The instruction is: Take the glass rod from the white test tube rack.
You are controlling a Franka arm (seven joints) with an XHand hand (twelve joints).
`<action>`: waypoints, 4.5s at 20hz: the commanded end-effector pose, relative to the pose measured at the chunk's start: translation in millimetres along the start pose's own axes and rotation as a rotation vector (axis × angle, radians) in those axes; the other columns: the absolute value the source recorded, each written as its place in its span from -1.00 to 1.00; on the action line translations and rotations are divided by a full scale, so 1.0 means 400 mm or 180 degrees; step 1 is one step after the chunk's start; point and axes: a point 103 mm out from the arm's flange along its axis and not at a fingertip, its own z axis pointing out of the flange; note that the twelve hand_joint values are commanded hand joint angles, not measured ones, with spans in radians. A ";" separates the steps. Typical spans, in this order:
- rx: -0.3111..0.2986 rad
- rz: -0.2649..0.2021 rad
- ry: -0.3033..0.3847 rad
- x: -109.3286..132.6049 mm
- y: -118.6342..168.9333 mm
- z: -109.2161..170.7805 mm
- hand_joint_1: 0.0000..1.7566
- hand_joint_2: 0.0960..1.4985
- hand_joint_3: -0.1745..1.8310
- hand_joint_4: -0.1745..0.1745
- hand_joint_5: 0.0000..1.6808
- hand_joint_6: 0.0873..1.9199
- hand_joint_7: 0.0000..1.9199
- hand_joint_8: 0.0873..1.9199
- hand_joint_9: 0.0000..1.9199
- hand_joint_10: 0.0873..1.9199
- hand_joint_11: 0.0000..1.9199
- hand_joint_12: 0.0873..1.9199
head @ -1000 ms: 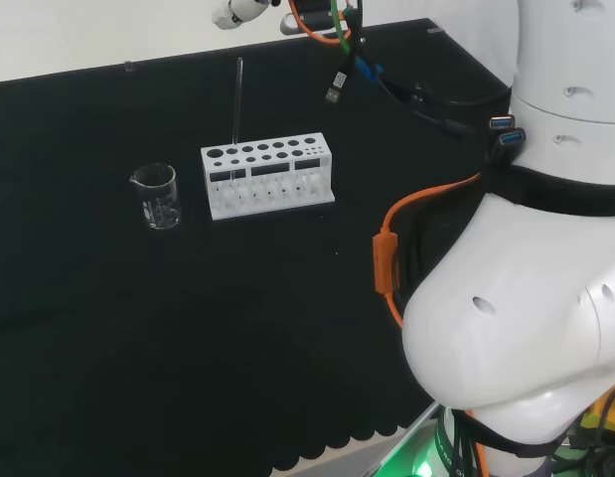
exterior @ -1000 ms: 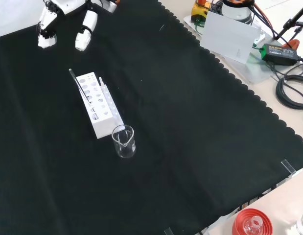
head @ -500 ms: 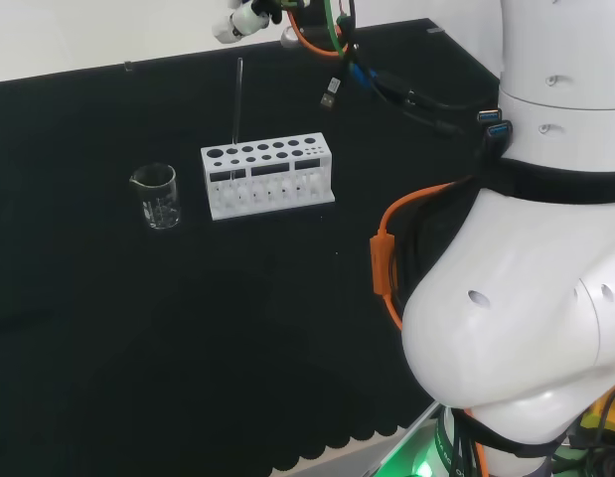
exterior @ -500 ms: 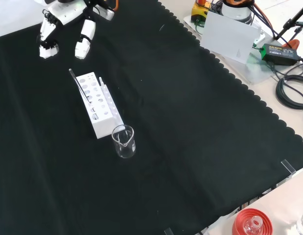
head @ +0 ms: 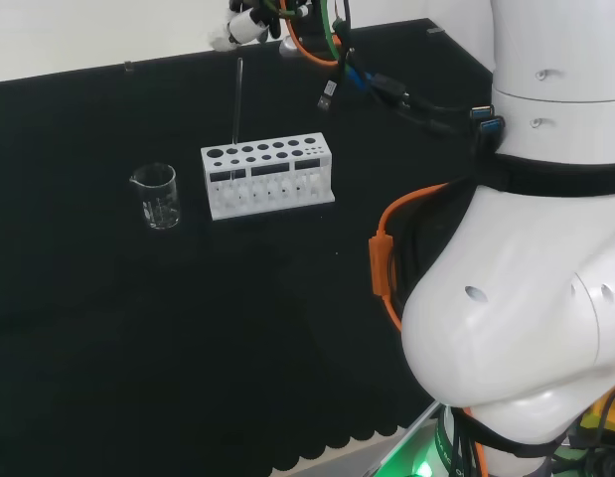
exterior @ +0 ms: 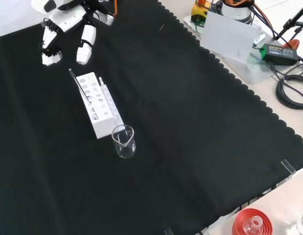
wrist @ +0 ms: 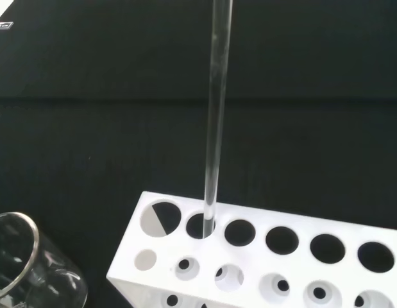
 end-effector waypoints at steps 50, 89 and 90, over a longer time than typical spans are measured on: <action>0.0325 -0.0092 -0.0531 -0.006 0.058 0.118 0.03 0.34 -1.00 -1.00 -0.24 -0.12 0.03 -0.32 0.26 -0.52 0.18 0.10; 0.0149 -0.0112 -0.1091 0.069 0.006 0.000 0.51 0.36 -1.00 -1.00 0.52 -0.78 0.51 -0.59 0.91 -0.83 0.71 -0.39; 0.0147 -0.0121 -0.1074 0.066 0.001 -0.002 0.51 0.36 -1.00 -1.00 0.52 -0.79 0.51 -0.58 0.91 -0.83 0.71 -0.39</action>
